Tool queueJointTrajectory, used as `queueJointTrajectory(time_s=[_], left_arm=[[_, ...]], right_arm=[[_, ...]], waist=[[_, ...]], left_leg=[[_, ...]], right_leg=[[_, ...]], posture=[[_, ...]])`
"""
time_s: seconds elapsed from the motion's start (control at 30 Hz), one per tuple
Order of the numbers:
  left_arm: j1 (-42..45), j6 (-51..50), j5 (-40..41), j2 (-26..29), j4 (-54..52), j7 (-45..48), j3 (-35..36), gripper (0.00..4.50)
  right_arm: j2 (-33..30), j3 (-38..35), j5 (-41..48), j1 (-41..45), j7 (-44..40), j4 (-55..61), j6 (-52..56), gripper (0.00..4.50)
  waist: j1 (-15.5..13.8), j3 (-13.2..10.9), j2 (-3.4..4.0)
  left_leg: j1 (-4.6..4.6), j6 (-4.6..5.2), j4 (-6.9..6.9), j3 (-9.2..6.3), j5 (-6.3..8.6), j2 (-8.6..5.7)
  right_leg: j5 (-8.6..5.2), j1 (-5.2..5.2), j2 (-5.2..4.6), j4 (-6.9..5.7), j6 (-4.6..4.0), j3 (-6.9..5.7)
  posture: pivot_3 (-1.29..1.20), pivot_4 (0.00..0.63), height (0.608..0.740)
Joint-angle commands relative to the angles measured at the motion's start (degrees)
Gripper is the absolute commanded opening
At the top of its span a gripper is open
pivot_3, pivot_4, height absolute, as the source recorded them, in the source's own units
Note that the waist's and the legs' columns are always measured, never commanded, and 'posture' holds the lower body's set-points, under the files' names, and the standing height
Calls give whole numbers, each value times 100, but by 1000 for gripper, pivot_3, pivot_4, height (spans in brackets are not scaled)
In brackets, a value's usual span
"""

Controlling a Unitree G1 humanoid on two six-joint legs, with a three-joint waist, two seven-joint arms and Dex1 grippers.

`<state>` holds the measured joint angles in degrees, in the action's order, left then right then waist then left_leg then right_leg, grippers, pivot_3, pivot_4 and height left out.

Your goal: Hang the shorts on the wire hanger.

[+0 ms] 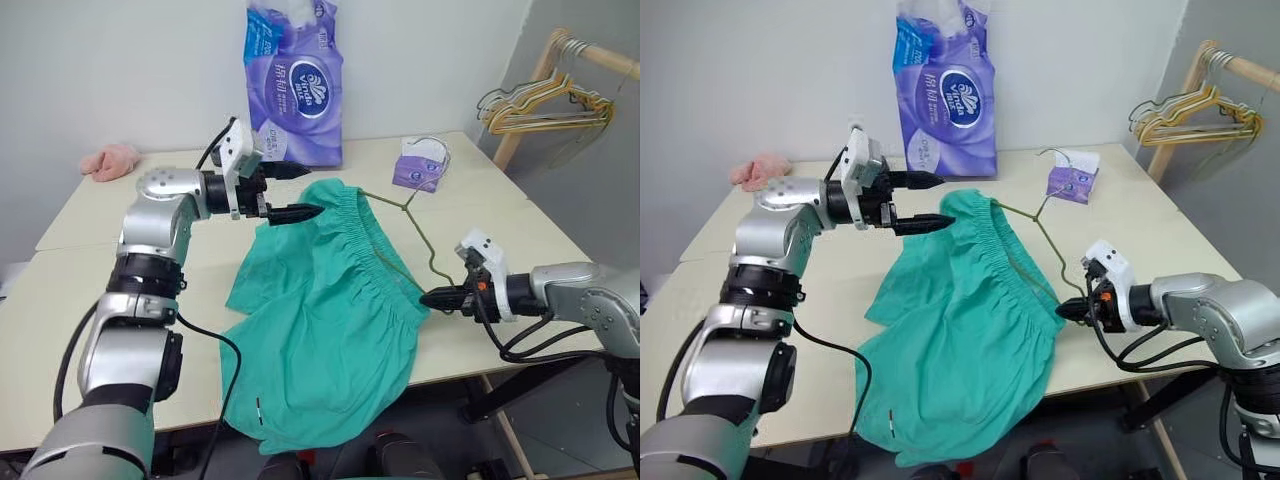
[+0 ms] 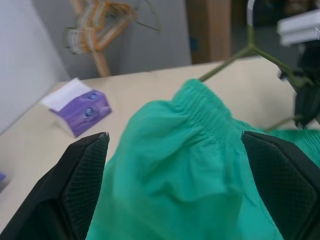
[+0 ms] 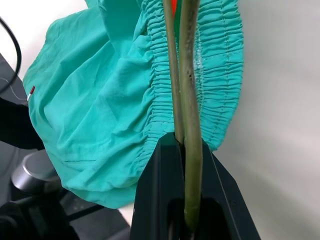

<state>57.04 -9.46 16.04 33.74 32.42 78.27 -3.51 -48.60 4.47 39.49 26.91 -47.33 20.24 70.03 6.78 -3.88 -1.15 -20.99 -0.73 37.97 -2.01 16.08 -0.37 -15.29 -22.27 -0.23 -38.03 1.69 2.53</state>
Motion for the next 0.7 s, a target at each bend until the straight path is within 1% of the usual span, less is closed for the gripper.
queueJointTrajectory(time_s=[0.03, 0.2, 0.3, 0.43, 0.53, 0.6, 0.7], left_arm=[[297, 680, -351, 150, 379, 428, -204, 4488], [393, 1407, -786, 216, 784, 977, -577, 4488], [383, 1584, -877, 170, 910, 1143, -643, 4488], [77, 1522, -884, 8, 682, 1296, -741, 4488], [-187, 1477, -937, 1, 453, 1399, -862, 4488], [-338, 1417, -917, 23, 276, 1419, -951, 4488], [-523, 1188, -668, 213, -51, 1423, -1268, 4488]], right_arm=[[-320, 318, -338, 160, -255, 283, -549, 0], [-561, 655, -694, 158, -449, 454, -1022, 0], [-633, 774, -868, 174, -537, 518, -1218, 0], [-706, 944, -1129, 219, -616, 708, -1452, 0], [-777, 1094, -1400, 237, -656, 802, -1682, 0], [-754, 1134, -1507, 250, -650, 832, -1747, 0], [-715, 1158, -1592, 271, -680, 854, -1764, 0]], waist=[[4, 1, 2], [26, 0, 0], [38, -1, 0], [71, -1, 0], [114, -1, 0], [124, -1, 0], [132, -1, 0]], left_leg=[[1, 0, -1, 2, 0, 0], [0, 0, -1, 5, 0, 1], [-3, 1, -1, 4, 0, 1], [-3, 1, -1, 3, 1, 2], [-3, 1, 0, 1, 1, 2], [-4, 2, 0, -4, 1, 3], [-6, 2, -1, -10, 1, 4]], right_leg=[[0, 0, 0, 0, 0, 1], [0, -3, 0, 1, 0, 1], [-1, -3, 0, 2, 1, 2], [-1, -4, -1, 2, 1, 3], [-1, -3, -3, 1, 1, 7], [-1, -4, -3, 1, 1, 6], [-1, -5, -3, -1, 0, 4]], posture=[[-167, 21, 740], [-168, 24, 740], [-170, 25, 740], [-178, 29, 740], [-178, 29, 740], [-179, 30, 740], [-179, 30, 740]])
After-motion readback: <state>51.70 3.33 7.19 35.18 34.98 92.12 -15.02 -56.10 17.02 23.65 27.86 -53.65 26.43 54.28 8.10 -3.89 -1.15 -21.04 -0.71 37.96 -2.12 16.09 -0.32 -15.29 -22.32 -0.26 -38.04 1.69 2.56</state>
